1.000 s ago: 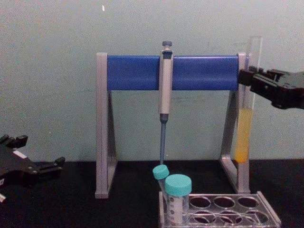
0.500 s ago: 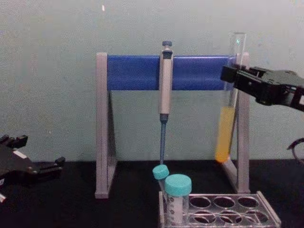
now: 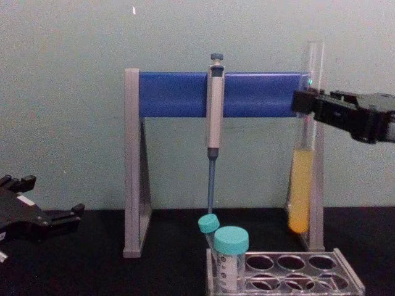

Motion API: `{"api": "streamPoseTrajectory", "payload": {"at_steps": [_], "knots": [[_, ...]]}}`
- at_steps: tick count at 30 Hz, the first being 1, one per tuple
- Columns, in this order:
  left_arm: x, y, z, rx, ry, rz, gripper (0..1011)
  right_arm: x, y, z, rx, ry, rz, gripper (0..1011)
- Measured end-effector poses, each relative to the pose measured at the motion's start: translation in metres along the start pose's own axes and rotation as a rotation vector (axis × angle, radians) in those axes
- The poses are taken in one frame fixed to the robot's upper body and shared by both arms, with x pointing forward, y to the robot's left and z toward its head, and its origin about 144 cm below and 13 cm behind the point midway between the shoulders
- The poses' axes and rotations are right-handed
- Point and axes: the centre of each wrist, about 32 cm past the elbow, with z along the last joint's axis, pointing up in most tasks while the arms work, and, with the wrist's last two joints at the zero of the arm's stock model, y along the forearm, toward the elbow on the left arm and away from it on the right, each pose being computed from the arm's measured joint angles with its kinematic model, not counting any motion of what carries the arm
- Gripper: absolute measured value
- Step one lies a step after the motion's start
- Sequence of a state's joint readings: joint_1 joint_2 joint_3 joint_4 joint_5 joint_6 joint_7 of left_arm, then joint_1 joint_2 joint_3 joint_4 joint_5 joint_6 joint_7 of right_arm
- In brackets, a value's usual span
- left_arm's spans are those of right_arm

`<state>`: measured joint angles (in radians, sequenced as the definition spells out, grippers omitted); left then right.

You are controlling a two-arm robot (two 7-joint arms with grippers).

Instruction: Pick up the test tube from the test tube rack, shake it, then place it back into the test tube rack.

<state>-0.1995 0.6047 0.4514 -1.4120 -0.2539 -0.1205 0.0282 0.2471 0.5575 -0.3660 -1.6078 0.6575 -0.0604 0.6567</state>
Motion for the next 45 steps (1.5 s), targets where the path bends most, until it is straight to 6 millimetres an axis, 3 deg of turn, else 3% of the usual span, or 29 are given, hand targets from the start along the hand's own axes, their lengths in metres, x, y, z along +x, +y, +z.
{"api": "streamPoseTrajectory", "payload": {"at_steps": [8,16,31,45], "knots": [[0.000,0.000,0.000,0.000,0.000,0.000,1001,-0.011,-0.011,0.022,-0.150,-0.197,-0.081,230],[0.000,0.000,0.000,0.000,0.000,0.000,1001,-0.011,-0.009,0.024,-0.129,-0.265,-0.149,230],[0.000,0.000,0.000,0.000,0.000,0.000,1001,0.002,0.006,-0.002,0.043,-0.021,-0.120,230],[0.000,0.000,0.000,0.000,0.000,0.000,1001,0.000,-0.008,0.006,-0.009,0.111,-0.013,230]]}}
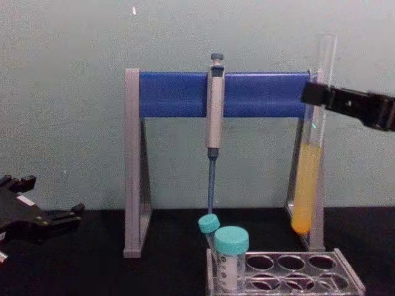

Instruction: Pick up the test tube from the test tube rack, shake it, then place it back into the test tube rack.

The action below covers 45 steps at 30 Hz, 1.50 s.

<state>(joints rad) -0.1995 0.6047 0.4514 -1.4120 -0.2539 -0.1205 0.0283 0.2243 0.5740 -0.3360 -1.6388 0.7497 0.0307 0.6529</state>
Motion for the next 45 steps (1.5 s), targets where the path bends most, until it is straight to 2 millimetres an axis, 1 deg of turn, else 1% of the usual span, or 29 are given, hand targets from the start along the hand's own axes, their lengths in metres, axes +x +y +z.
{"api": "streamPoseTrajectory", "payload": {"at_steps": [4,8,12,18,28,33,40,45], "knots": [[0.000,0.000,0.000,0.000,0.000,0.000,1001,-0.003,-0.008,0.007,-0.066,-0.021,-0.012,230],[0.000,0.000,0.000,0.000,0.000,0.000,1001,-0.006,-0.015,0.016,-0.127,-0.095,-0.066,230],[0.000,0.000,0.000,0.000,0.000,0.000,1001,-0.006,-0.015,0.020,-0.145,-0.148,-0.104,232],[0.000,0.000,0.000,0.000,0.000,0.000,1001,0.000,-0.010,0.022,-0.140,-0.193,-0.132,232],[0.000,0.000,0.000,0.000,0.000,0.000,1001,0.012,0.009,0.010,-0.058,-0.189,-0.148,230],[0.000,0.000,0.000,0.000,0.000,0.000,1001,0.014,0.019,0.003,-0.005,-0.133,-0.100,230],[0.000,0.000,0.000,0.000,0.000,0.000,1001,0.013,0.023,-0.003,0.030,-0.055,-0.024,232],[0.000,0.000,0.000,0.000,0.000,0.000,1001,0.012,0.019,-0.003,0.039,-0.004,0.038,230]]}}
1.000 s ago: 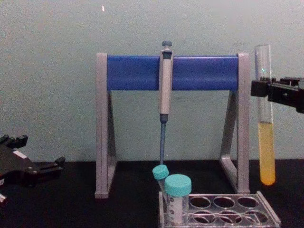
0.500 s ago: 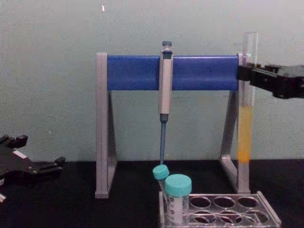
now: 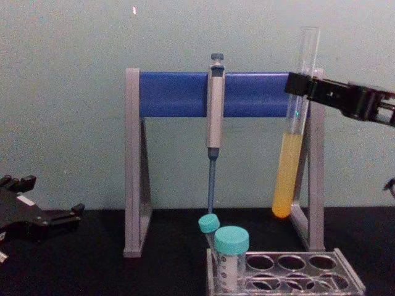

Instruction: Pick up the test tube from the test tube rack, shake it, then place it back into the test tube rack.

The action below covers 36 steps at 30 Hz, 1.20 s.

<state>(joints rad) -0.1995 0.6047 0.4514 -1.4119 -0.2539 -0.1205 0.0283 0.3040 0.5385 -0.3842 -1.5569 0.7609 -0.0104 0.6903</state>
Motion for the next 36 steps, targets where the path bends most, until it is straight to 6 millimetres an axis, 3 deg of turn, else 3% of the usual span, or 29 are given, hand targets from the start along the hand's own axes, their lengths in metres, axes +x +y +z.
{"api": "streamPoseTrajectory", "payload": {"at_steps": [11,19,28,36], "knots": [[0.000,0.000,0.000,0.000,0.000,0.000,1001,-0.007,-0.028,0.009,-0.081,0.007,0.039,230],[0.000,0.000,0.000,0.000,0.000,0.000,1001,-0.009,-0.047,0.020,-0.118,-0.085,-0.082,230],[0.000,0.000,0.000,0.000,0.000,0.000,1001,-0.006,-0.040,0.029,-0.139,-0.220,-0.227,230],[0.000,0.000,0.000,0.000,0.000,0.000,1001,0.003,-0.018,0.022,-0.099,-0.217,-0.221,230]]}}
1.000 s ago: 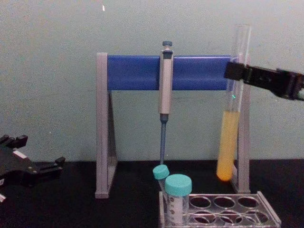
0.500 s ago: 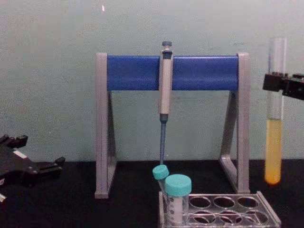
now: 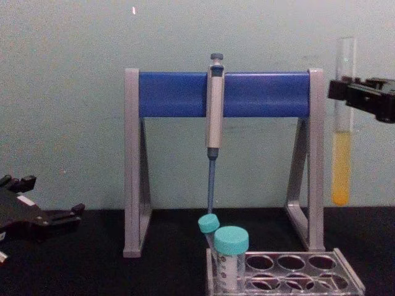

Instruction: Pick up the test tube from the test tube rack, shake it, then place it back into the test tube rack.

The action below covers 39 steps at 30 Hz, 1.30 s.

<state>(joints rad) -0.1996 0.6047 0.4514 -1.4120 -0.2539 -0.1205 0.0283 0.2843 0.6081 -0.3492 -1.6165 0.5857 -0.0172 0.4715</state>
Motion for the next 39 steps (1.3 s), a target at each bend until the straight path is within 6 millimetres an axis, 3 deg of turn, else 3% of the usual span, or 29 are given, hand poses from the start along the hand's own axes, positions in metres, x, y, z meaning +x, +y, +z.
{"api": "streamPoseTrajectory", "payload": {"at_steps": [14,39], "knots": [[0.000,0.000,0.000,0.000,0.000,0.000,1001,-0.007,0.016,-0.009,0.054,0.094,0.133,230],[0.000,0.000,0.000,0.000,0.000,0.000,1001,-0.016,-0.017,-0.015,0.006,0.110,0.158,232]]}}
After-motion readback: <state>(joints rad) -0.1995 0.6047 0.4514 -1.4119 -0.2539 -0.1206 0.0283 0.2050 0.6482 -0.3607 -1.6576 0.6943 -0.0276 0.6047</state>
